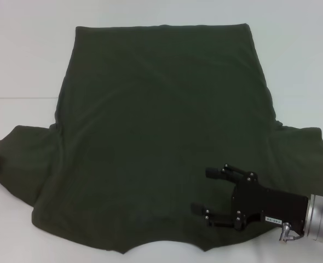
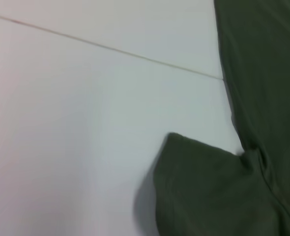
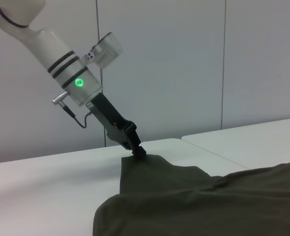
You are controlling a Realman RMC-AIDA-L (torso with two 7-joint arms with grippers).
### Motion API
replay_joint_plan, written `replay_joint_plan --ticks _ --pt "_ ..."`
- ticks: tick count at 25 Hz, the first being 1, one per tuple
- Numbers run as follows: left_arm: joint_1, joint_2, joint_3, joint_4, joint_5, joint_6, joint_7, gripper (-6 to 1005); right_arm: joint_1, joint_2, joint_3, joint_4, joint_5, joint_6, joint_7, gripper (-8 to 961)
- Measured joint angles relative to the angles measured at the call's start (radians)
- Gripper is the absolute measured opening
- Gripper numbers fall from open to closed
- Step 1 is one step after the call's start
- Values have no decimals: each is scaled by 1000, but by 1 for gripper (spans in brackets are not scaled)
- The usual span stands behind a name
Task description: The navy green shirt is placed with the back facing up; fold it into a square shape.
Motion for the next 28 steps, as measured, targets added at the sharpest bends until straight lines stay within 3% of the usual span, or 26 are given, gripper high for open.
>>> replay_joint_plan --ticks 12,19,24,25,26,27,28 --pt "-23 25 0 36 0 19 -8 13 -1 0 0 0 9 0 0 927" --pt "-43 28 0 66 -2 61 -19 13 -2 0 0 0 9 -1 0 928" --pt "-78 5 6 85 -5 105 -18 13 -2 0 0 0 9 -3 0 927" --pt "-86 -3 8 91 -7 116 -16 13 -2 0 0 0 9 -3 0 927" --pt "-101 -30 18 111 -9 138 -12 13 -2 0 0 0 9 -3 0 927" --pt "-101 -30 18 111 -9 138 -12 13 -2 1 0 1 9 -3 0 928" --pt "-106 -45 29 124 -9 143 -12 13 -3 1 0 2 9 -3 0 928"
